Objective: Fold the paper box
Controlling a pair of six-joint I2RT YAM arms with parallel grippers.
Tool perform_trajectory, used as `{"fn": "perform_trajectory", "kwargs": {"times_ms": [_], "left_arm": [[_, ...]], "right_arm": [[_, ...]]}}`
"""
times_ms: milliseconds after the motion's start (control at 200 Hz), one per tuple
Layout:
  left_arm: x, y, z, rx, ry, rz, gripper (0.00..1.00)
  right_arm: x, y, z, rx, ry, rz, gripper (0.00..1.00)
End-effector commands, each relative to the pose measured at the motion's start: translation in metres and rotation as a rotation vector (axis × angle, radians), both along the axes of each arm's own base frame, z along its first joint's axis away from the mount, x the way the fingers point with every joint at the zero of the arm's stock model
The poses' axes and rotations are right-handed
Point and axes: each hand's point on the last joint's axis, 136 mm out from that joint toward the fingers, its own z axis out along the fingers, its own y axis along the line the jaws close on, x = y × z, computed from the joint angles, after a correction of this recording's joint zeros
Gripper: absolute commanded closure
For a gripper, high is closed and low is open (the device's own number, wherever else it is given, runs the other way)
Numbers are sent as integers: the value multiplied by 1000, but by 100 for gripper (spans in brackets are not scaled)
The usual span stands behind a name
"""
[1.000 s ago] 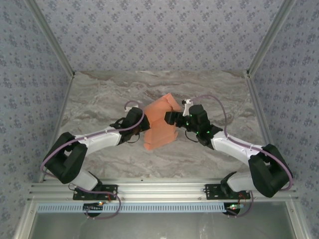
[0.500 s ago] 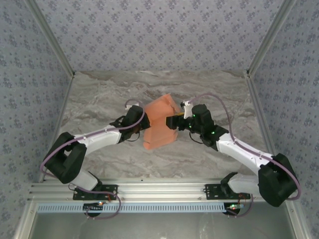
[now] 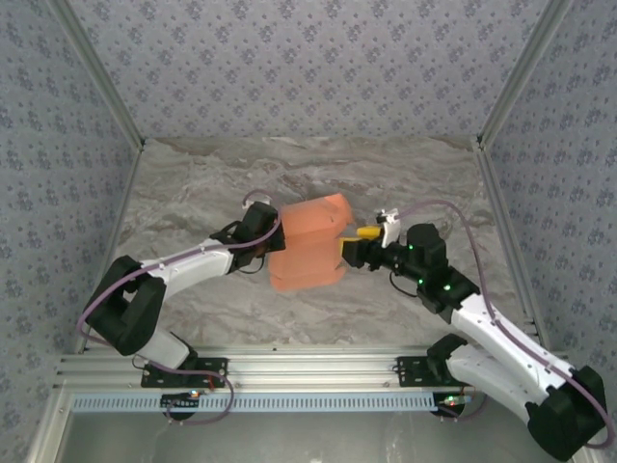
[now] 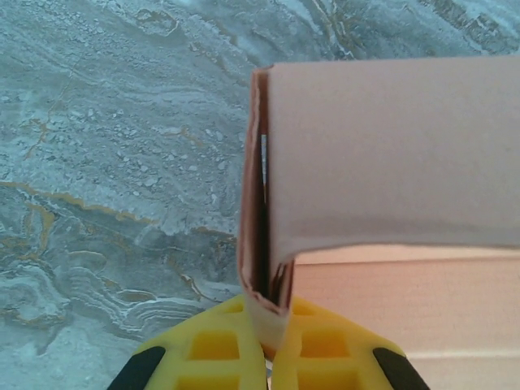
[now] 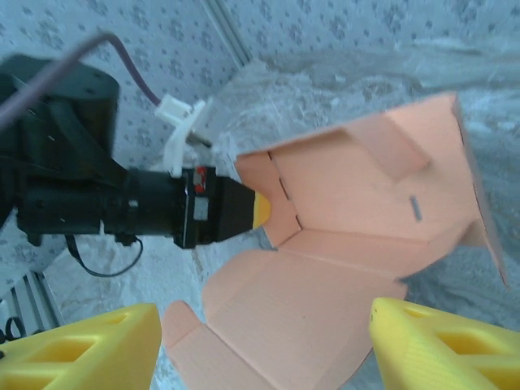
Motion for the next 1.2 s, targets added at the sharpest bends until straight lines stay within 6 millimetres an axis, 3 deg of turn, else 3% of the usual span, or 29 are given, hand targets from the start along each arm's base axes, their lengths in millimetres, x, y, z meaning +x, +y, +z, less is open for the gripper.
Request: {"fn": "perform_trajectory", "kwargs": {"times_ms": [0, 135, 250, 400, 535, 695, 1029, 1194], "left_arm": [[4, -2, 19, 12, -39, -52, 100], [2, -10, 23, 7, -42, -133, 100], [1, -13, 26, -20, -26, -183, 100], [-2, -26, 33, -102, -1, -251, 100], [-4, -44, 35, -157, 35, -321, 100], [-5, -58, 36, -200, 54, -376, 100], [-10, -72, 39, -225, 58, -437, 100], [-10, -74, 39, -228, 62, -444, 100]], "right_arm": [[10, -27, -4, -49, 19, -99, 30], [40, -71, -18, -30, 114, -235, 31], [52, -81, -24, 2, 128, -185, 35], [39, -64, -39, -104, 103, -26, 47], [26, -47, -41, -121, 64, 68, 46], [28, -41, -47, -154, 75, 76, 45], [33, -37, -44, -163, 78, 88, 50], [27, -25, -43, -151, 82, 132, 52]]}}
